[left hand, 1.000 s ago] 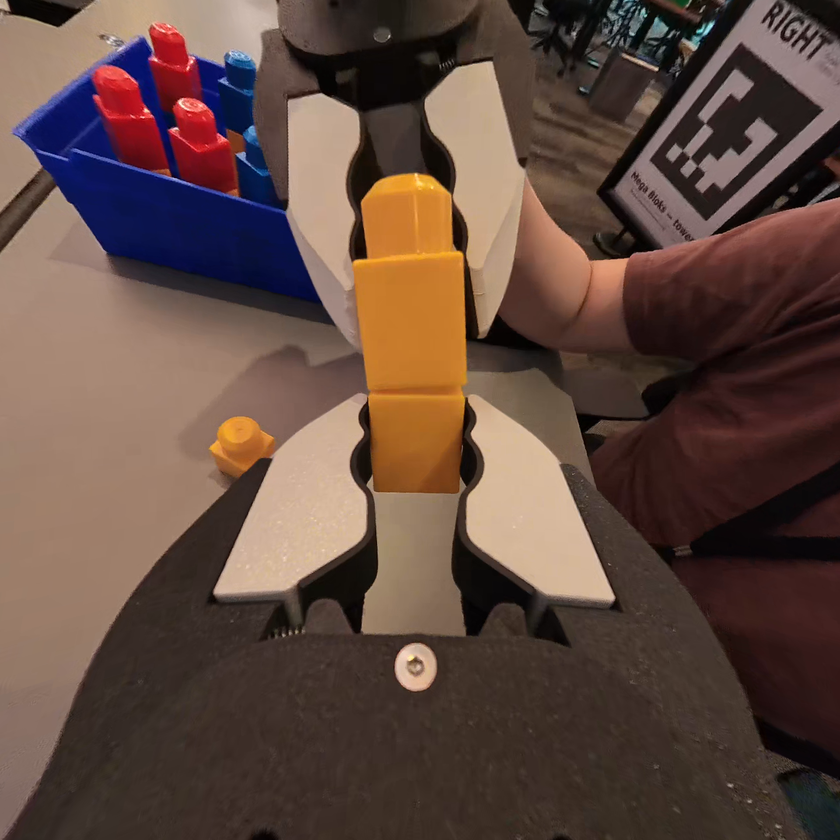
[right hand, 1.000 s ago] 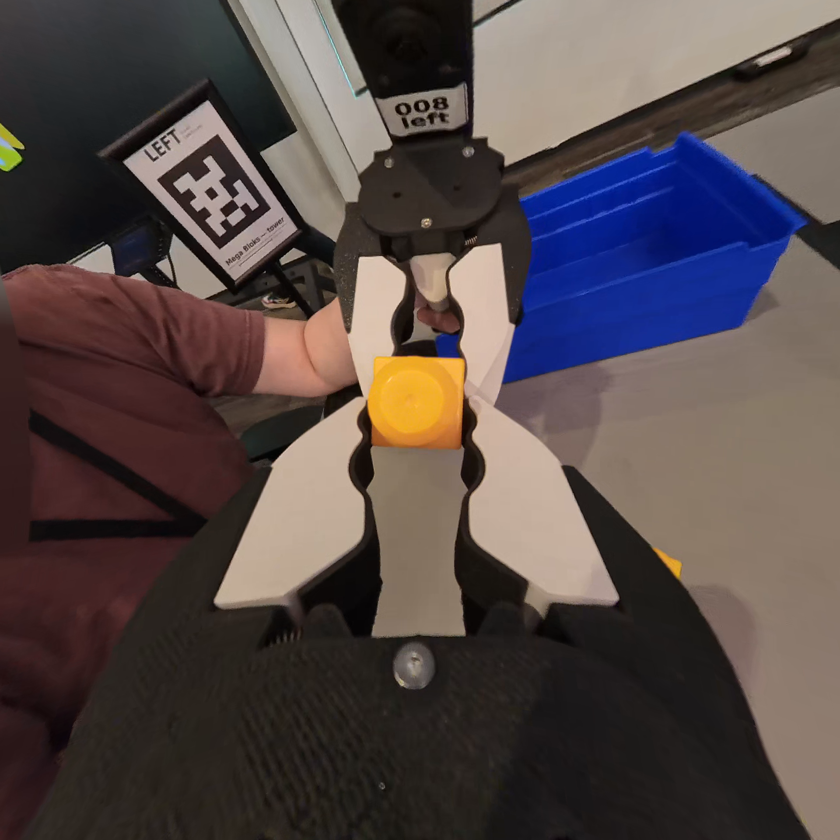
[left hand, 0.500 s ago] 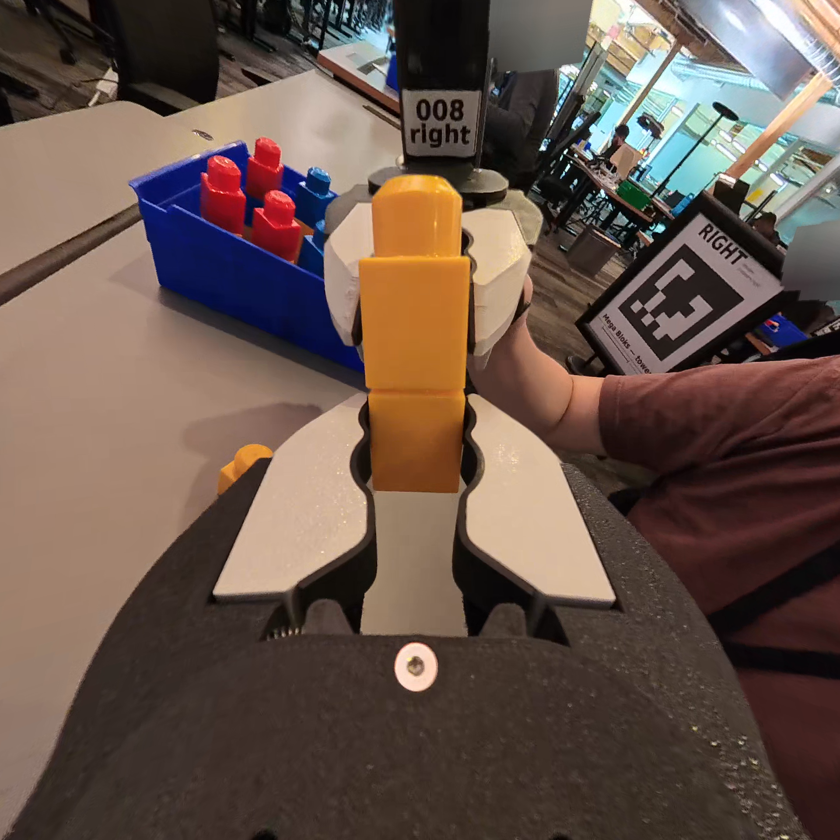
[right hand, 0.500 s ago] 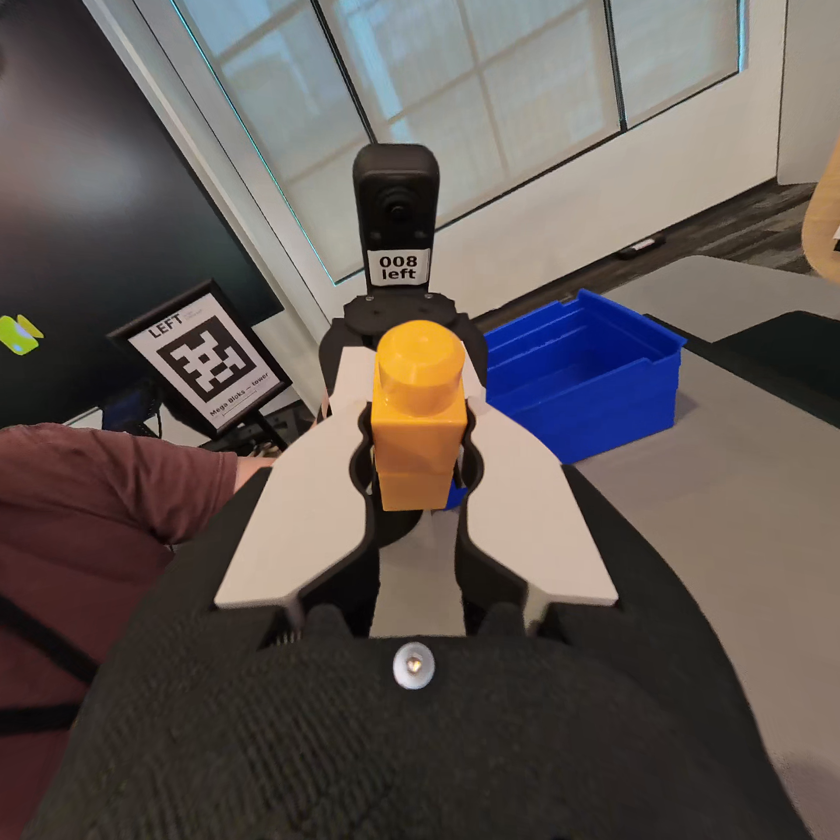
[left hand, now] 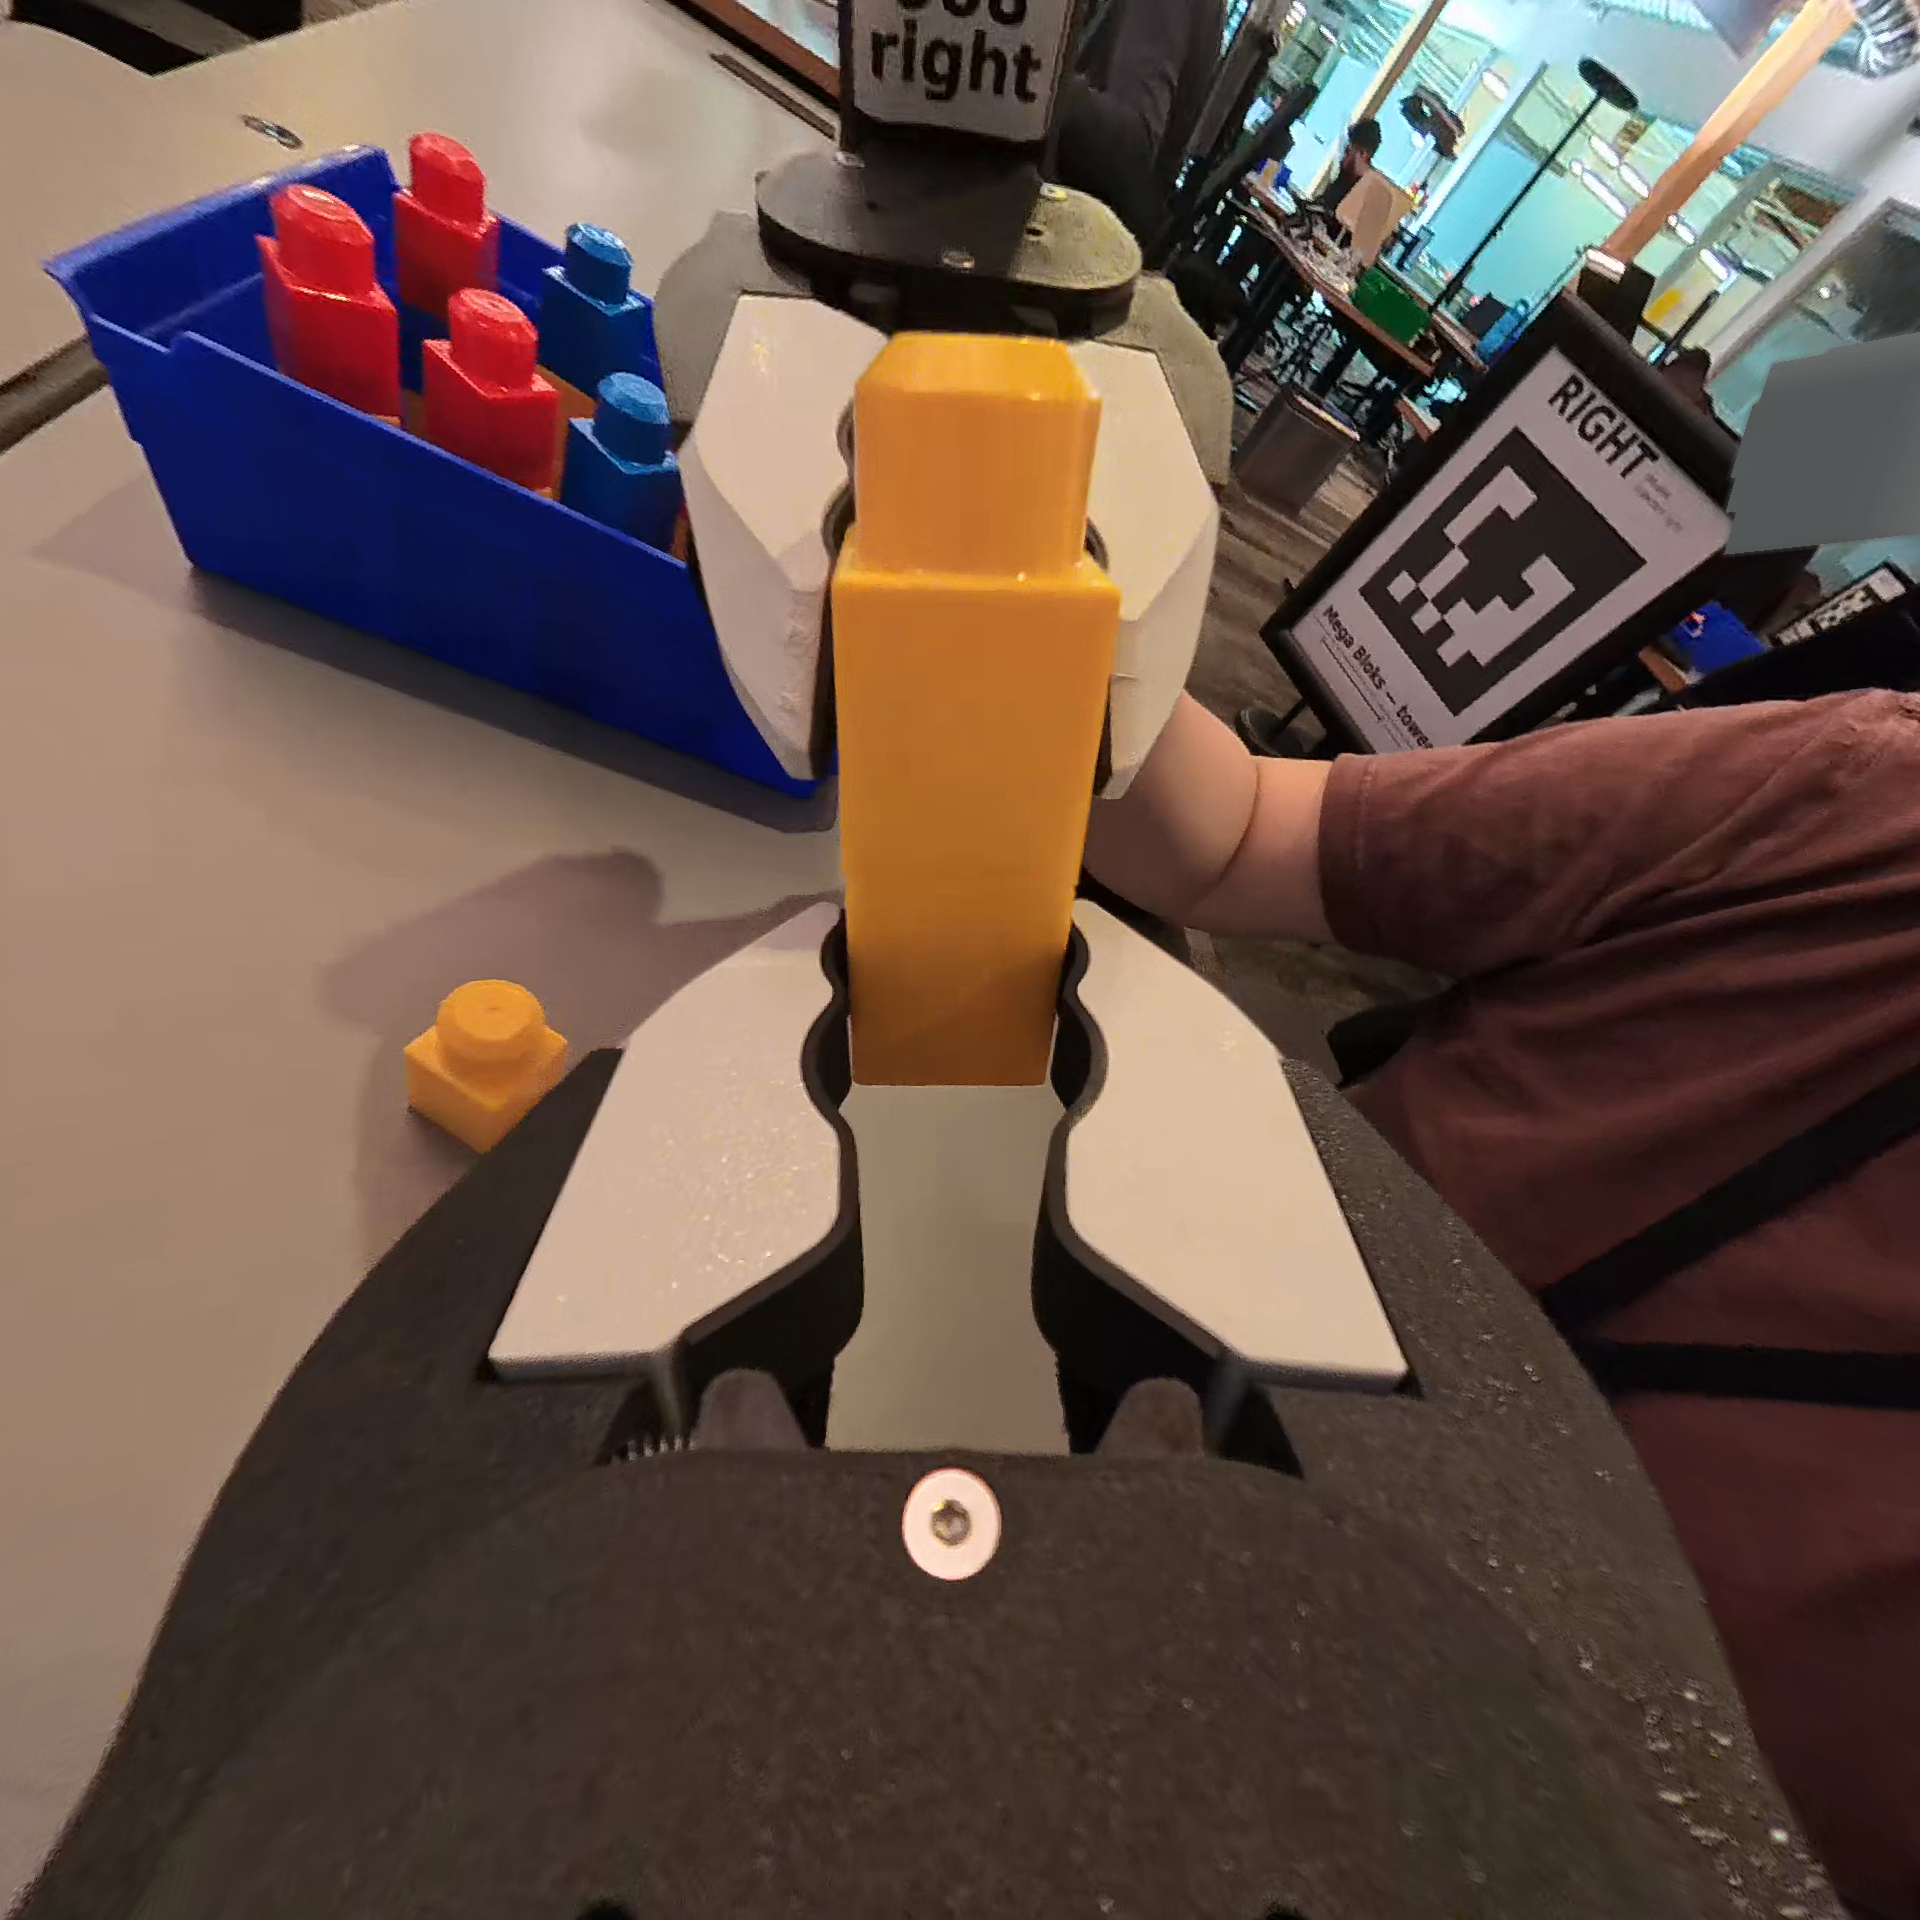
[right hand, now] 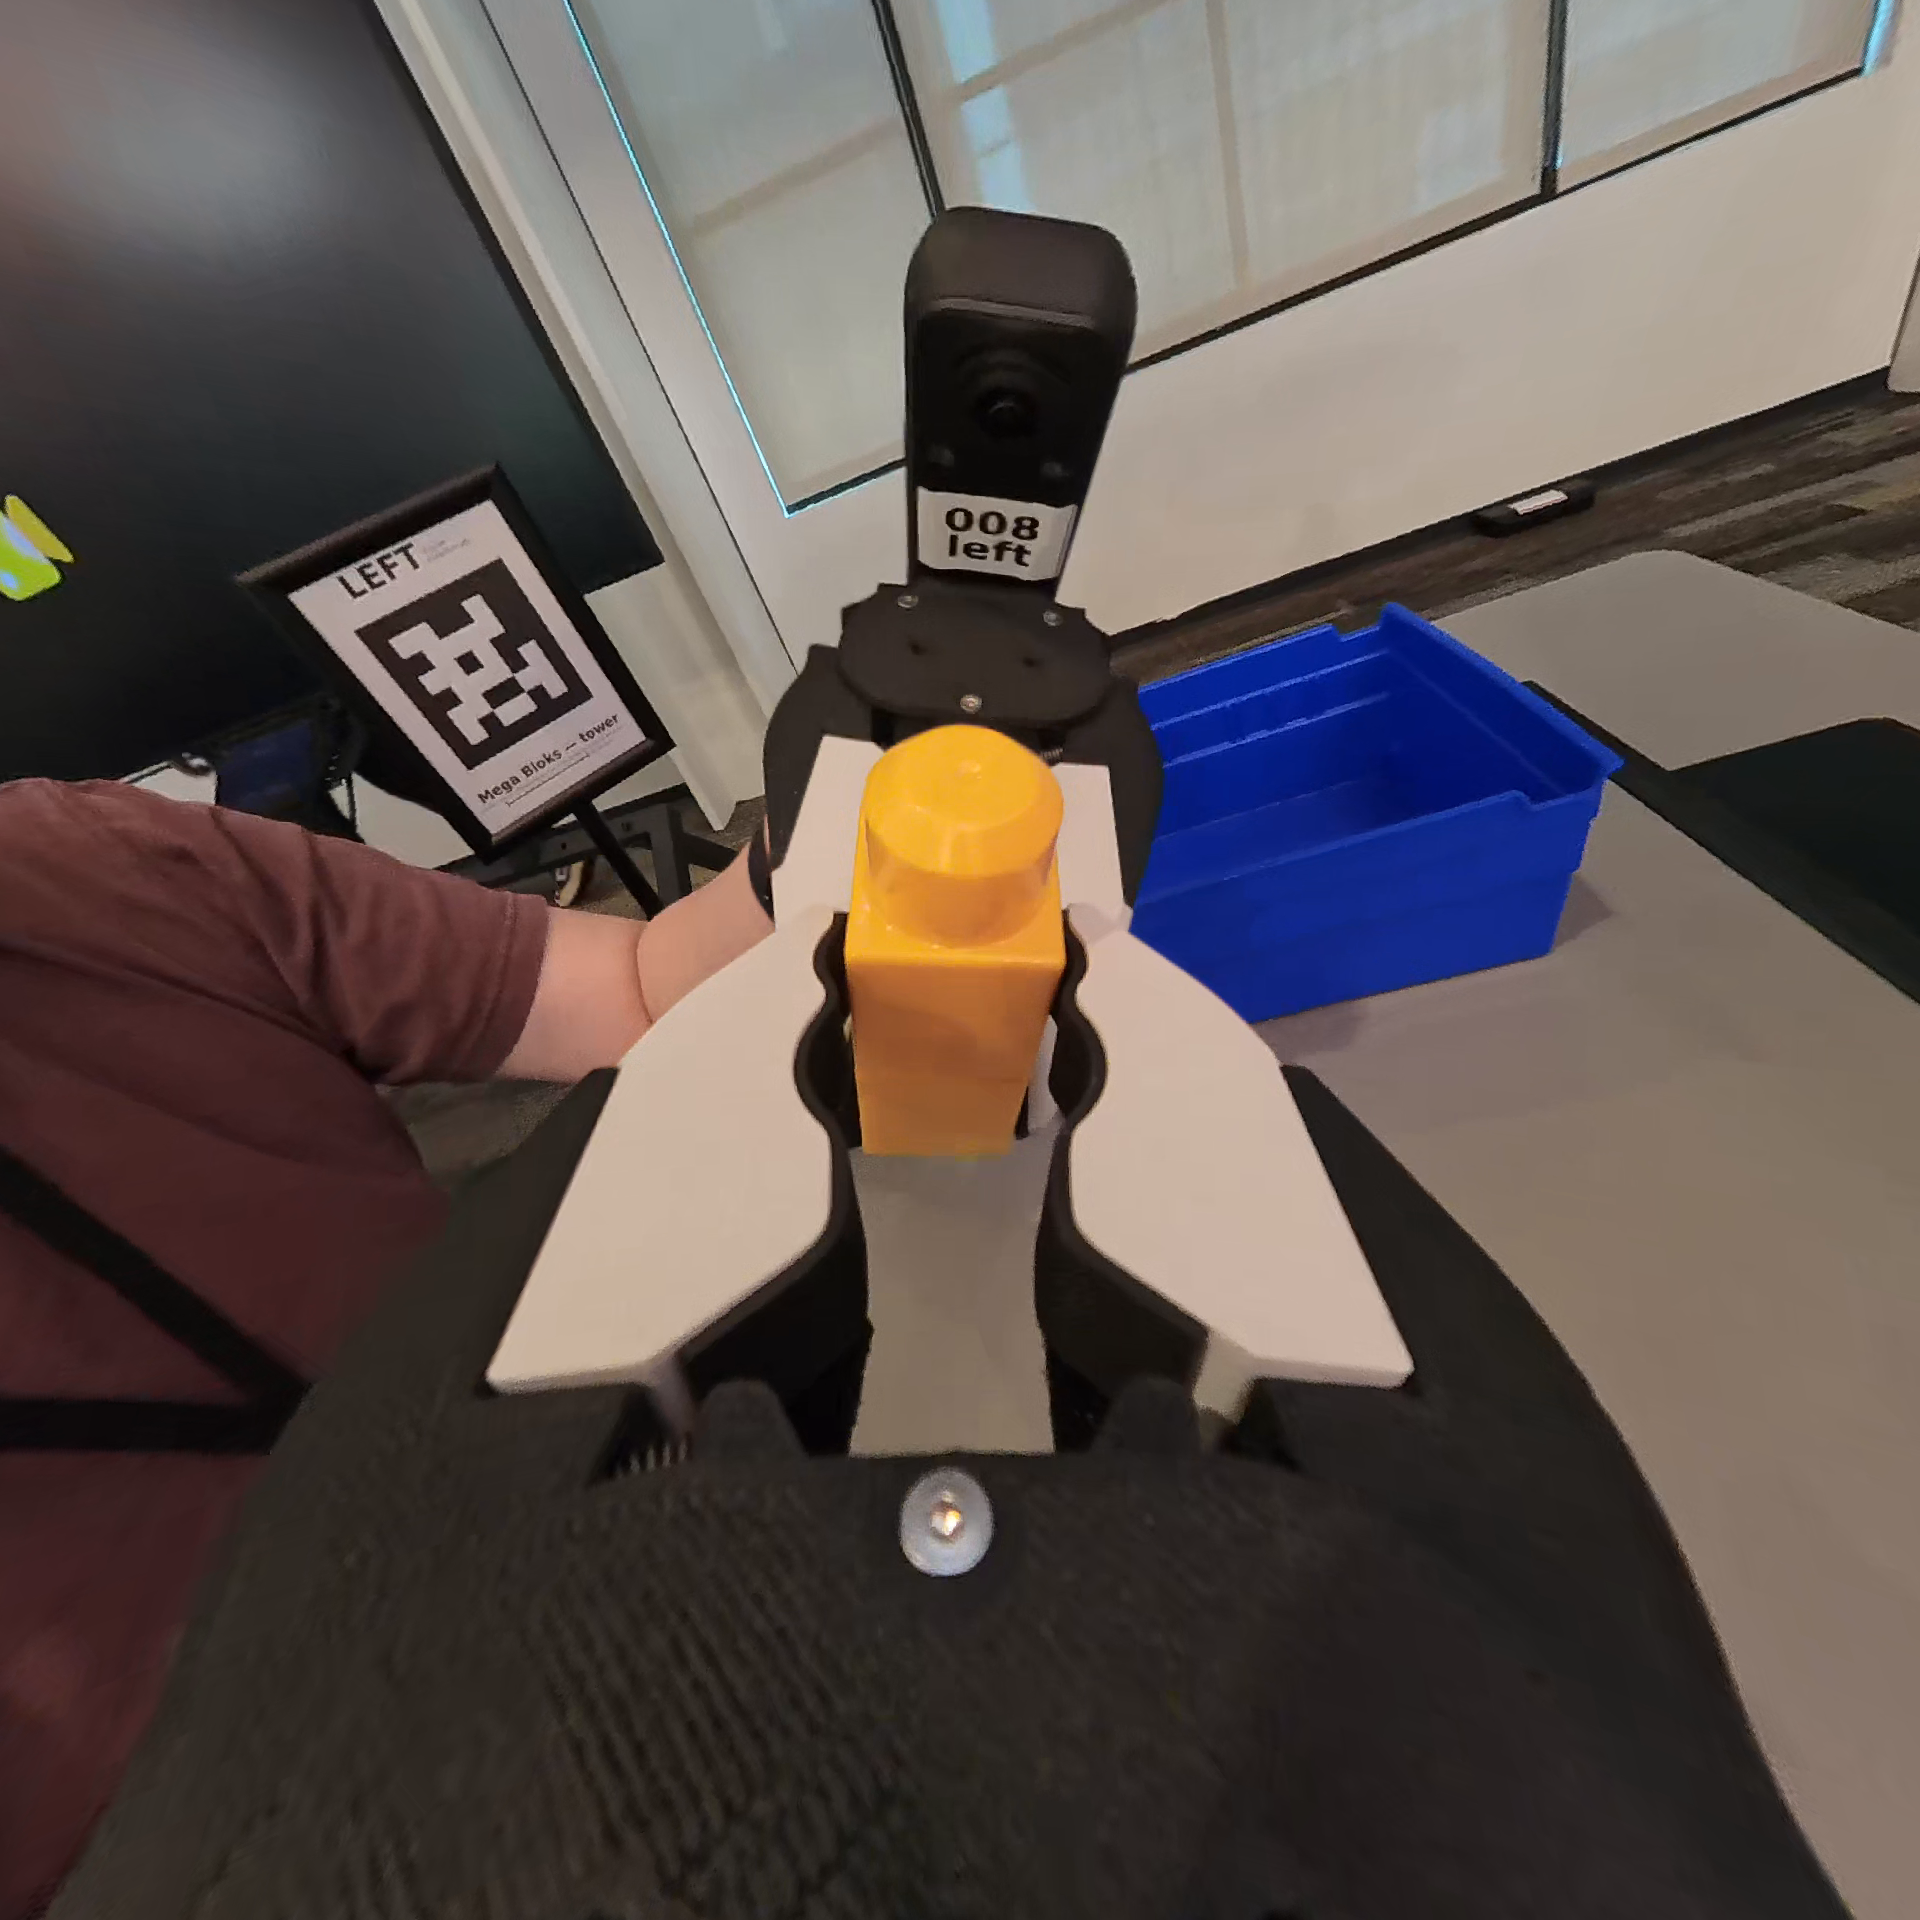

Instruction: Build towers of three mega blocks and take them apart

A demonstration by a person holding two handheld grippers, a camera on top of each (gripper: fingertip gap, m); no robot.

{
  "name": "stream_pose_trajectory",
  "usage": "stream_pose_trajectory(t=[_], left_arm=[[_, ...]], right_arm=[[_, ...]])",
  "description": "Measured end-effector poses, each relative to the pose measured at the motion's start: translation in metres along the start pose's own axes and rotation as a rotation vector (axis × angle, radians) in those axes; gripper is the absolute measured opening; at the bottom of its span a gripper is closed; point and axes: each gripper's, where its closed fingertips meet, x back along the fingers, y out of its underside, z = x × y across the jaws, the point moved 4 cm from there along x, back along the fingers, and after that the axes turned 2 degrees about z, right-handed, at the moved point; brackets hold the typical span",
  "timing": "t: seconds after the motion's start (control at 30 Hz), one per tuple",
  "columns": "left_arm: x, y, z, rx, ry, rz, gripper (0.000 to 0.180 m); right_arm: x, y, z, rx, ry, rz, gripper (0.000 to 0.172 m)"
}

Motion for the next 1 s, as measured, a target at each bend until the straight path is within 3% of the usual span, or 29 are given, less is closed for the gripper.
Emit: stream_pose_trajectory(t=[0.27,0.87,1.0], left_arm=[[-0.007,0.004,-0.002,0.018,0.026,-0.020,0.035],[0.012,0.000,-0.016,0.064,-0.080,0.022,0.035],[0.017,-0.008,-0.010,0.063,-0.018,0.090,0.035]], right_arm=[[-0.001,0.004,0.003,-0.023,-0.018,-0.004,0.037],[-0.007,0.007,0.018,-0.070,0.062,0.063,0.037],[-0.003,-0.005,0.011,-0.012,0.029,0.120,0.038]])
